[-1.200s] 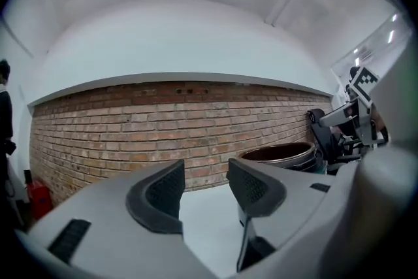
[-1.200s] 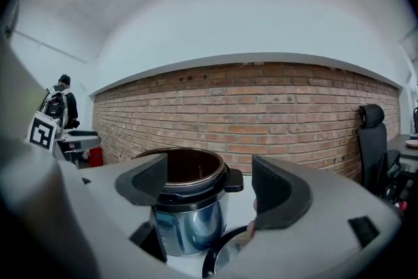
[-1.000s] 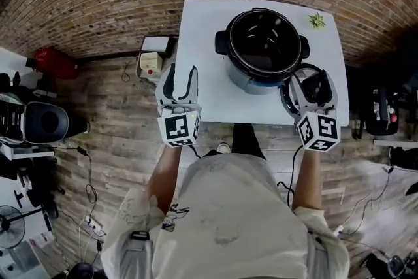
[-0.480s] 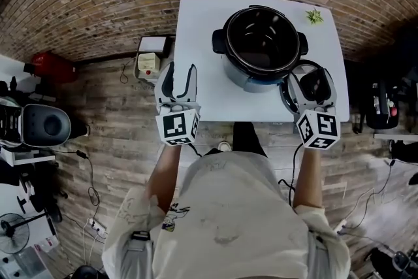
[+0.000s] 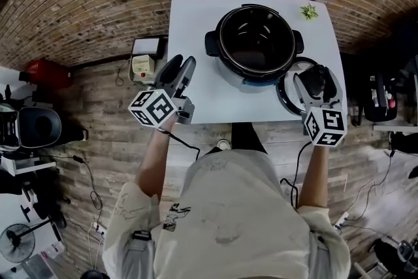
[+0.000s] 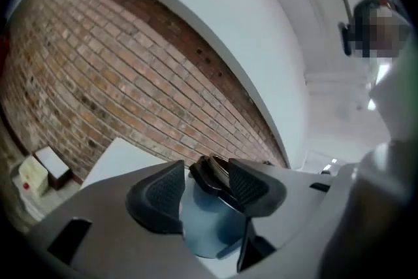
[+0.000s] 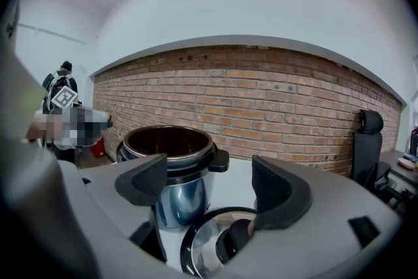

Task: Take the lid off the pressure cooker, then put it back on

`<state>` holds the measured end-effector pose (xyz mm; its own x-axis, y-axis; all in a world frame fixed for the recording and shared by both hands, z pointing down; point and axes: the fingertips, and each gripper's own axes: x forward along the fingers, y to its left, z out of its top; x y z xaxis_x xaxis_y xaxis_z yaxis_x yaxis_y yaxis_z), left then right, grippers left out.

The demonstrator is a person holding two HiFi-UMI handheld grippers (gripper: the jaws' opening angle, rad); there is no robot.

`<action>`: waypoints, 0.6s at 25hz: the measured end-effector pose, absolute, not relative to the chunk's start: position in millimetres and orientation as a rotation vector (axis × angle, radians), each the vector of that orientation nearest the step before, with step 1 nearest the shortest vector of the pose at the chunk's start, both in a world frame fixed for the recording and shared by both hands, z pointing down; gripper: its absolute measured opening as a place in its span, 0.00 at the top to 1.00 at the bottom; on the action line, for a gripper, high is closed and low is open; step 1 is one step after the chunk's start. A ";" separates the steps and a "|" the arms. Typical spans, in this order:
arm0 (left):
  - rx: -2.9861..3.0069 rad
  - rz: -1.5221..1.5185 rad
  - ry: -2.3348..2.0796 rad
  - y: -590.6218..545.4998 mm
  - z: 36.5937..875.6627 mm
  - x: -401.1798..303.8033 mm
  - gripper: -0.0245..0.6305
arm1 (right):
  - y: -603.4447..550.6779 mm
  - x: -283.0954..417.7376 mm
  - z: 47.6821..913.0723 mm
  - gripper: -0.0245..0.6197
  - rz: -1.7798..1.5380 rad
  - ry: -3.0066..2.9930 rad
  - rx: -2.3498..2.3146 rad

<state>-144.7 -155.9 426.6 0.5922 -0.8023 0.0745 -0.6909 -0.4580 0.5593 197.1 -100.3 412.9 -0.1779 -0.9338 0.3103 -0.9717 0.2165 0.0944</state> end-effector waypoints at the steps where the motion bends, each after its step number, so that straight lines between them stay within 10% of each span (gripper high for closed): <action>1: 2.240 -0.297 -1.124 -161.1 427.1 -143.7 0.62 | -101.2 201.8 415.5 0.32 0.188 -2.175 1.773; 15: 1.942 -0.329 -0.599 -204.4 444.7 -99.5 0.62 | -105.2 242.0 499.0 0.31 0.490 -1.979 1.251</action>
